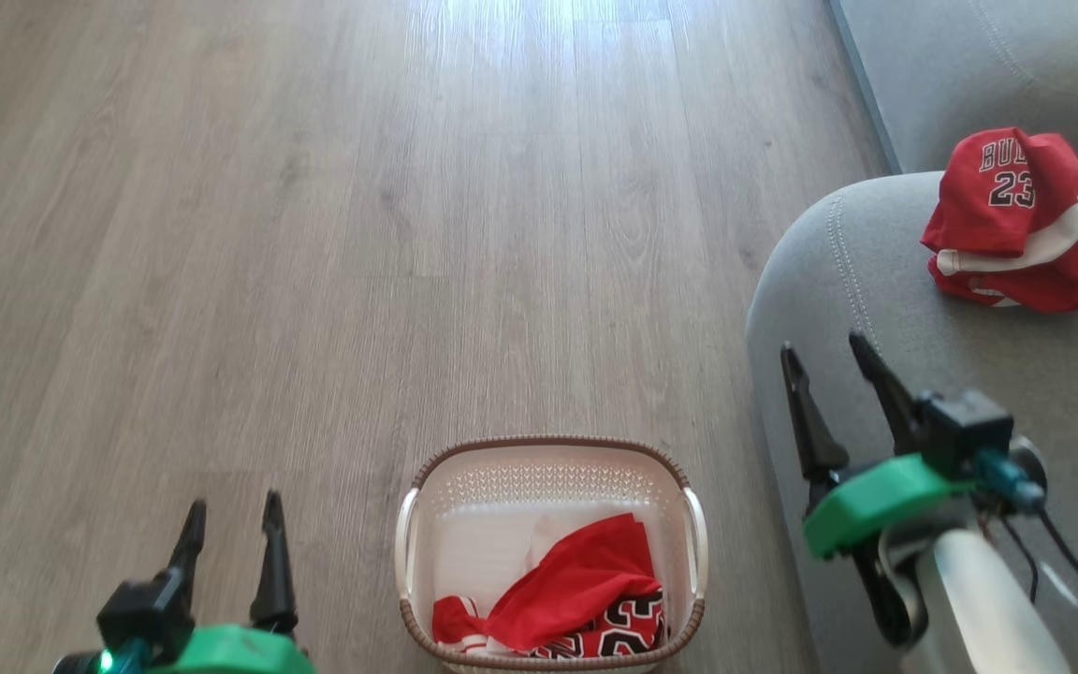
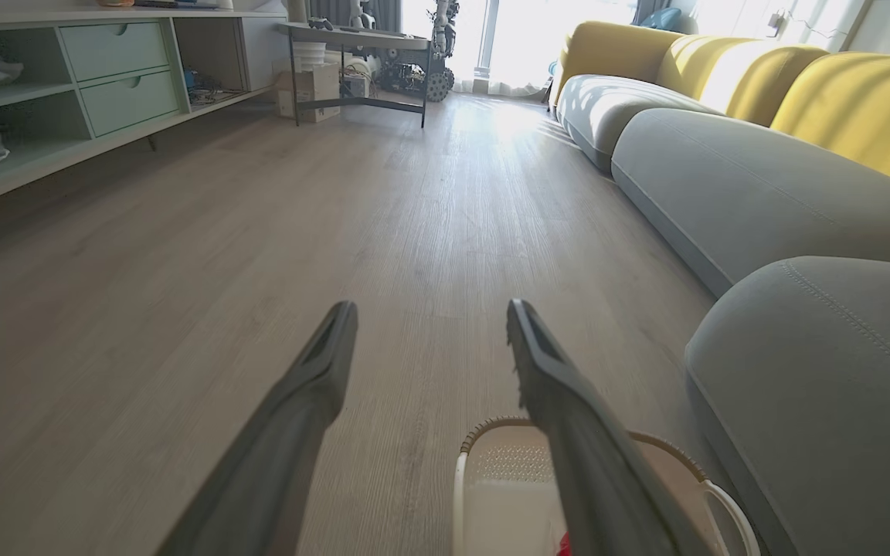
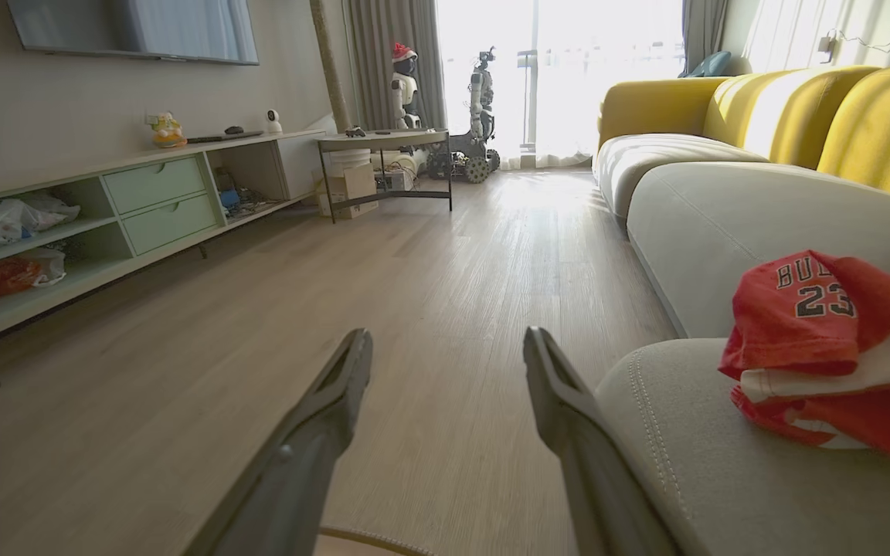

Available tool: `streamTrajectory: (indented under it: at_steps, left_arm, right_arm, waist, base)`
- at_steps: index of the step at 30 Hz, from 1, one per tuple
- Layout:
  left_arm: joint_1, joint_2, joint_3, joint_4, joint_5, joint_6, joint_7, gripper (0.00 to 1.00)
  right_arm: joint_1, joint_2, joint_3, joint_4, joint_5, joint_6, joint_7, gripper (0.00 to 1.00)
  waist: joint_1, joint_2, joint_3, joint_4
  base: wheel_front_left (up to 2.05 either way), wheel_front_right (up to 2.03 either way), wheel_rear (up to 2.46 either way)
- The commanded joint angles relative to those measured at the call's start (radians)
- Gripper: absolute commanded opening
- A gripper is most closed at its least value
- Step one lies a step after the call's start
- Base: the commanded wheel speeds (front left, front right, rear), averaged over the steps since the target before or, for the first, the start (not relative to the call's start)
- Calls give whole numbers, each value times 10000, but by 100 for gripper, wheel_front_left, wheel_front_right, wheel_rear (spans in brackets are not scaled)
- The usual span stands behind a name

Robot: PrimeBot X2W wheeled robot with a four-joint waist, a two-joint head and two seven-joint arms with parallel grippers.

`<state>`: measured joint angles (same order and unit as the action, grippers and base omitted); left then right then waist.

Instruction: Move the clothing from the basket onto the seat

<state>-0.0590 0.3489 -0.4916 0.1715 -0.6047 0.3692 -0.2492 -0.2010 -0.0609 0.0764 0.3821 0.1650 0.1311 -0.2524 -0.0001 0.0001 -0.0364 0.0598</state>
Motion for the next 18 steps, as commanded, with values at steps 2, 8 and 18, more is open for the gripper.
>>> streamTrajectory:
  at_steps: [2, 8, 18]
  left_arm:
    - [5, 222, 647, -451, 203, -9, -124, 100]
    - [826, 85, 1144, -721, 522, -113, -125, 100]
    - [1352, -234, 1542, -687, 842, -442, -125, 100]
  right_arm:
    - [99, 104, 259, -544, 191, -4, -93, 100]
    - [1014, 105, 214, -993, 584, -4, -93, 100]
    - [1503, 106, 355, -1210, 685, -4, -93, 100]
  waist:
    - [1, -1, -63, 15]
    - [1, -1, -183, 12]
    - [1, -1, -247, -76]
  base:
    - [0, 0, 0]
    - [0, 0, 0]
    - [0, 0, 0]
